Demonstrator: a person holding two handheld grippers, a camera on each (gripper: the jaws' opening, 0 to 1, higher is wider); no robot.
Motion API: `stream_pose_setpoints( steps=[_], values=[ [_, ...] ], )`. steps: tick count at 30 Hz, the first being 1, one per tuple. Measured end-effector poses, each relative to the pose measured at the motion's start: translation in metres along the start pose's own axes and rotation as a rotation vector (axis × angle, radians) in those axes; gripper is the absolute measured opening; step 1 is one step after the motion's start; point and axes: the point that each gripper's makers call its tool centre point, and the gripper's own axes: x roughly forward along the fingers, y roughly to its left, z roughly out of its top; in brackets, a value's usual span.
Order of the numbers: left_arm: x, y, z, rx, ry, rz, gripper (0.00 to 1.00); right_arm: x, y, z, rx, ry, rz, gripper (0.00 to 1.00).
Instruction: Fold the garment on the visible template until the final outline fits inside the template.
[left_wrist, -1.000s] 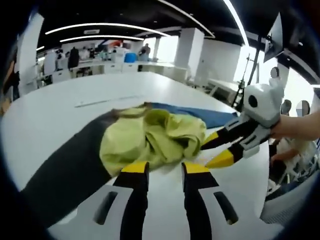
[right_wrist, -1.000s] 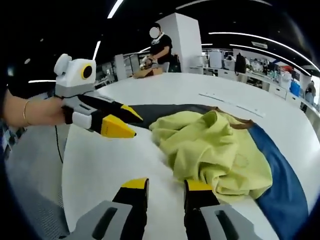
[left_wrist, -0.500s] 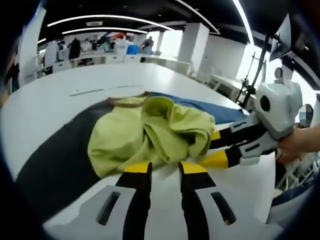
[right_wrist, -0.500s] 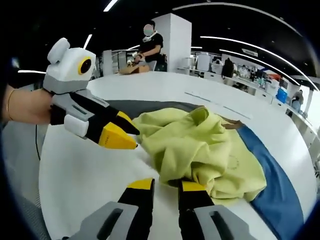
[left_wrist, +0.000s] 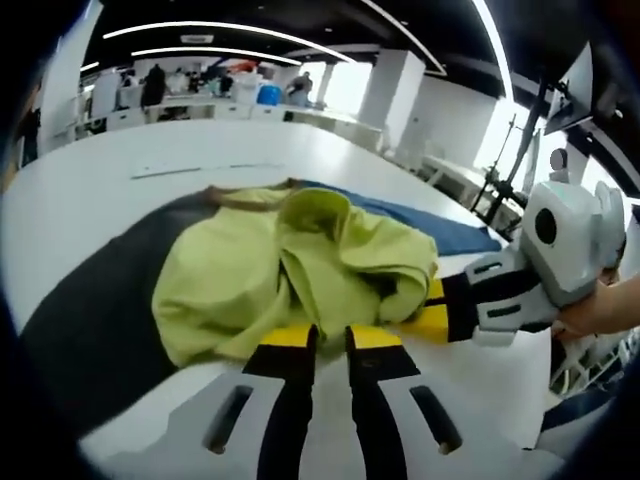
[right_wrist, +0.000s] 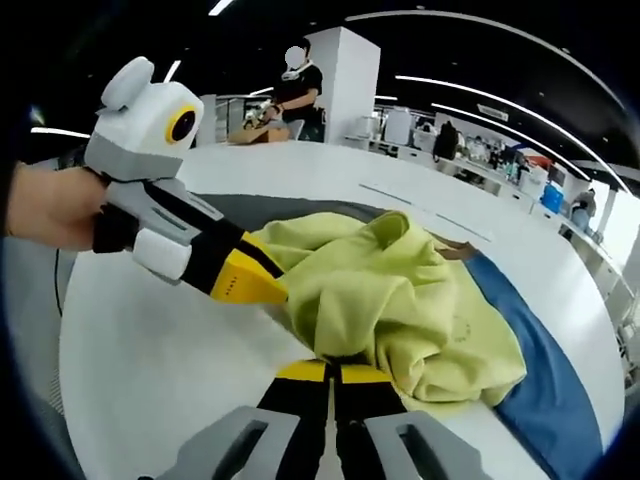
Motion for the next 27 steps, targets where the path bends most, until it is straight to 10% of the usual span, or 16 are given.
stream_pose_setpoints(
  steps=[27],
  values=[
    [-0.054,-0.015,0.036,0.035,-0.107,-0.004,0.00,-0.070,-0.006,0.015,0.041,-0.069,-0.015,0.00]
  ],
)
